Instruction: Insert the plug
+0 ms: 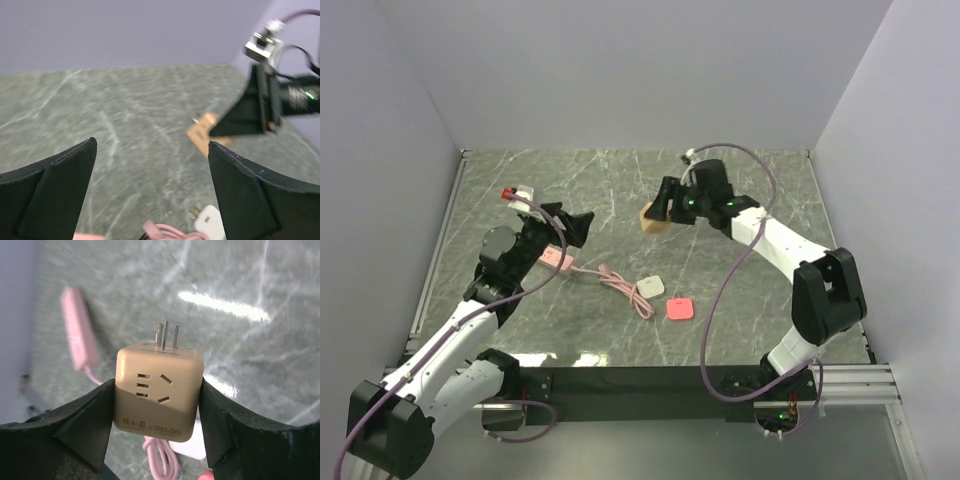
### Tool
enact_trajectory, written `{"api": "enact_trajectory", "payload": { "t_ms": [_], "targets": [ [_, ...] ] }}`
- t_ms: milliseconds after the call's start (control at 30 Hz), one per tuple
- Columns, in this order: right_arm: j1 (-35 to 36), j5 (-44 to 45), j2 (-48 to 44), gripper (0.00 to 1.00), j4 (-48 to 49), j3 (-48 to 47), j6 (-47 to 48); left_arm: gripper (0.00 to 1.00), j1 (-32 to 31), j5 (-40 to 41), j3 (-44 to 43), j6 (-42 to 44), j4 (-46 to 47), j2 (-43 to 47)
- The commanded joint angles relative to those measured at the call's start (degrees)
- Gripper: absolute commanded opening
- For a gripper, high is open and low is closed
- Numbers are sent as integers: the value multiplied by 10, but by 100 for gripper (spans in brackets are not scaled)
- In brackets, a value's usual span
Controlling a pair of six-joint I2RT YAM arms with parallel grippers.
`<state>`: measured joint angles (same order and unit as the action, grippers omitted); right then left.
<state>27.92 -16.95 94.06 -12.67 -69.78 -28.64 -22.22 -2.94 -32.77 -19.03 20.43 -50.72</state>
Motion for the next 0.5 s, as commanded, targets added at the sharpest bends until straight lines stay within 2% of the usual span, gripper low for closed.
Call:
{"api": "enact_trajectory", "payload": {
  "t_ms": [0, 67, 300, 467],
  "targets": [
    [-46, -176, -38, 0, 89, 31, -4, 99, -3, -155, 15, 32, 87, 11],
    [-54, -224, -48, 0, 105, 40, -13, 99, -7, -191, 17, 36, 102, 2],
    [-56, -316, -68, 0, 164, 62, -48, 99, -139, -117, -21, 140, 51, -38],
    [-52, -372, -98, 0, 204, 92, -73, 99, -169, -101, -35, 166, 33, -70]
  ]
}}
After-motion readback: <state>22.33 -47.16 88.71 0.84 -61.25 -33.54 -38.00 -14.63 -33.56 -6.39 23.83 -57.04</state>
